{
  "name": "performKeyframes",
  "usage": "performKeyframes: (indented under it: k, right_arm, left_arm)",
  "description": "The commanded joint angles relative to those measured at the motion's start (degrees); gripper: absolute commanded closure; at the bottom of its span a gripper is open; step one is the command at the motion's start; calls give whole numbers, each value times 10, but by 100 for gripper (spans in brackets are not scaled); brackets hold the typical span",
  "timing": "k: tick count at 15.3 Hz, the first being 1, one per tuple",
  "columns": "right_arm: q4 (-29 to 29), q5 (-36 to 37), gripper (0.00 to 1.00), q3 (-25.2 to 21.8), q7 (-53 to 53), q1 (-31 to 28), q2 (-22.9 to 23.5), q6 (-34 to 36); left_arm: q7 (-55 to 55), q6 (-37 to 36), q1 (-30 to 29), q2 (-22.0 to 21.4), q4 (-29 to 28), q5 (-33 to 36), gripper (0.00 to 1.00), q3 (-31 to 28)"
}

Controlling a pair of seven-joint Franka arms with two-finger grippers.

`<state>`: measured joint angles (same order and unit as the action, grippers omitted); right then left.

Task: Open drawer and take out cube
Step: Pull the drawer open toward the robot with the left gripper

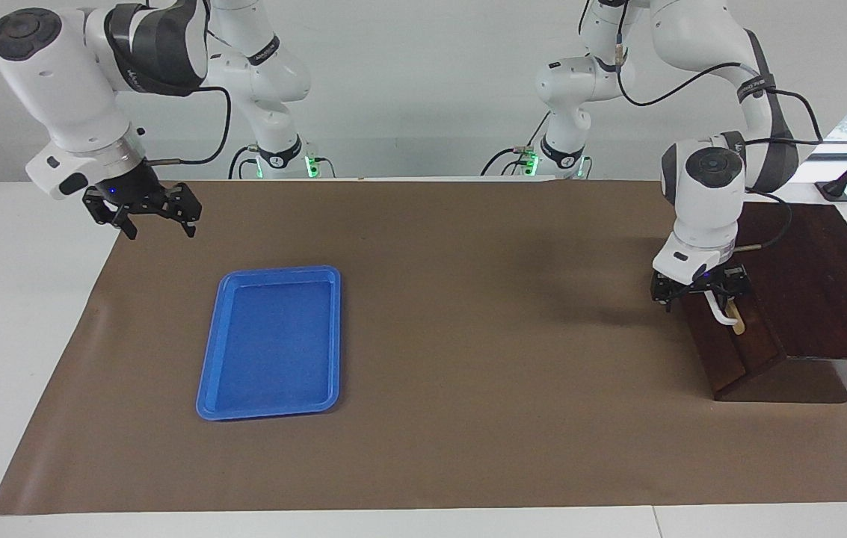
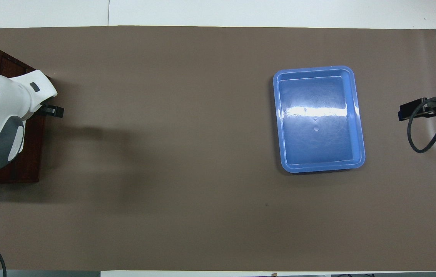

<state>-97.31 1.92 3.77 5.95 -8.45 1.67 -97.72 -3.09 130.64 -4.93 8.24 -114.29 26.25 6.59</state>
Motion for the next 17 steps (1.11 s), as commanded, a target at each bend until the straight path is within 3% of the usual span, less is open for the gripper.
performKeyframes:
  k: [1,4,8,11,17]
  right_arm:
    - [-7,11,0,6,17,-23,23,-24]
    - [-24,11,0,5,17,-32,34,-50]
    - [-59,11,0,5,15,-55,46,-91]
    - [-61,11,0,5,15,-57,47,-92]
    - [-75,5,0,5,-7,-65,42,-90]
  left_arm:
    - [5,33,-21,-2,-22,13,0,1]
    - [-28,59,-9,16,-47,13,0,1]
    - [-176,30,104,32,-13,7,0,2]
    - [-218,-4,160,38,11,-26,0,3]
    - [-212,-8,155,35,9,-30,0,2]
